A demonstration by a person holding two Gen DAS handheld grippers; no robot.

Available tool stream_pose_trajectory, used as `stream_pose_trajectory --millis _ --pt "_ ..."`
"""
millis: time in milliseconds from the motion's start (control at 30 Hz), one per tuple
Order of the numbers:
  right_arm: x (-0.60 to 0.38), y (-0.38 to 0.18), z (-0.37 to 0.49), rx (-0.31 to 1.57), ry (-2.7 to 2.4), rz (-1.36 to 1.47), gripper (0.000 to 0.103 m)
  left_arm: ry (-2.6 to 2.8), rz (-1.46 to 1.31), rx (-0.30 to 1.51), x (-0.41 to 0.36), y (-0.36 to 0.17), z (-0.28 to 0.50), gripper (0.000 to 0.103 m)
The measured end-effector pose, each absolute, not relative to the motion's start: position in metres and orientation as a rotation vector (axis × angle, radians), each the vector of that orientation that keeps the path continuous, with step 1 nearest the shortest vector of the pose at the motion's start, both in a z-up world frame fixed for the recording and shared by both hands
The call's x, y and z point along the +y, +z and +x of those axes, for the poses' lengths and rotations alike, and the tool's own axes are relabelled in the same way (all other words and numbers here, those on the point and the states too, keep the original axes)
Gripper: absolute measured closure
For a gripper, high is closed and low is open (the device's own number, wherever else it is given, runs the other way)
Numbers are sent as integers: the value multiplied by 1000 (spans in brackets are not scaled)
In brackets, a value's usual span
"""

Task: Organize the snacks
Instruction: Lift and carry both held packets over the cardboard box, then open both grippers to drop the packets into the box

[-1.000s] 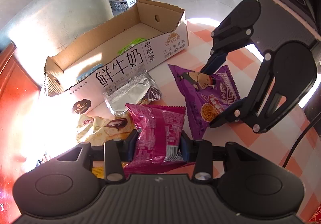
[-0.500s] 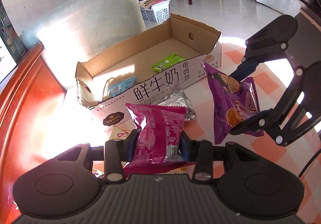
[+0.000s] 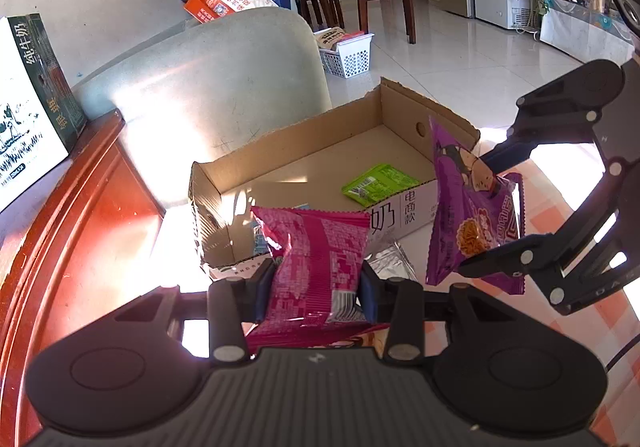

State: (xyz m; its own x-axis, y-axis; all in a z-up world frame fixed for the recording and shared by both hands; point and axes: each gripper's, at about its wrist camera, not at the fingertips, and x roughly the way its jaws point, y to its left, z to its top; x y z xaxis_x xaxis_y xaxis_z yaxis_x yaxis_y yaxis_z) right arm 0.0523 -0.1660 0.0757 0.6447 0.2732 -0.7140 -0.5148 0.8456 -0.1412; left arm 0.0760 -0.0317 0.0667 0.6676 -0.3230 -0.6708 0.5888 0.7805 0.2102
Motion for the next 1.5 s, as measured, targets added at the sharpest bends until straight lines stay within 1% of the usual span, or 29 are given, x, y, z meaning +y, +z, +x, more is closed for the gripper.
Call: stream_pose_trajectory --millis 533,1000,1333,1433,1467,1500 --pt "-177 96 91 672 221 -198 38 -451 282 609 -37 84 118 62" --pt "-194 95 129 659 67 -52 38 -396 224 639 -44 72 156 62" --pt "-195 76 152 714 18 2 38 -384 220 681 -51 54 181 62" --pt "-198 70 157 717 -9 48 37 -379 188 689 -52 50 187 59" --pt "-198 69 158 720 -19 57 36 -371 183 686 -52 49 188 52" --pt "-199 69 159 723 -29 63 28 -363 186 684 -53 49 187 42"
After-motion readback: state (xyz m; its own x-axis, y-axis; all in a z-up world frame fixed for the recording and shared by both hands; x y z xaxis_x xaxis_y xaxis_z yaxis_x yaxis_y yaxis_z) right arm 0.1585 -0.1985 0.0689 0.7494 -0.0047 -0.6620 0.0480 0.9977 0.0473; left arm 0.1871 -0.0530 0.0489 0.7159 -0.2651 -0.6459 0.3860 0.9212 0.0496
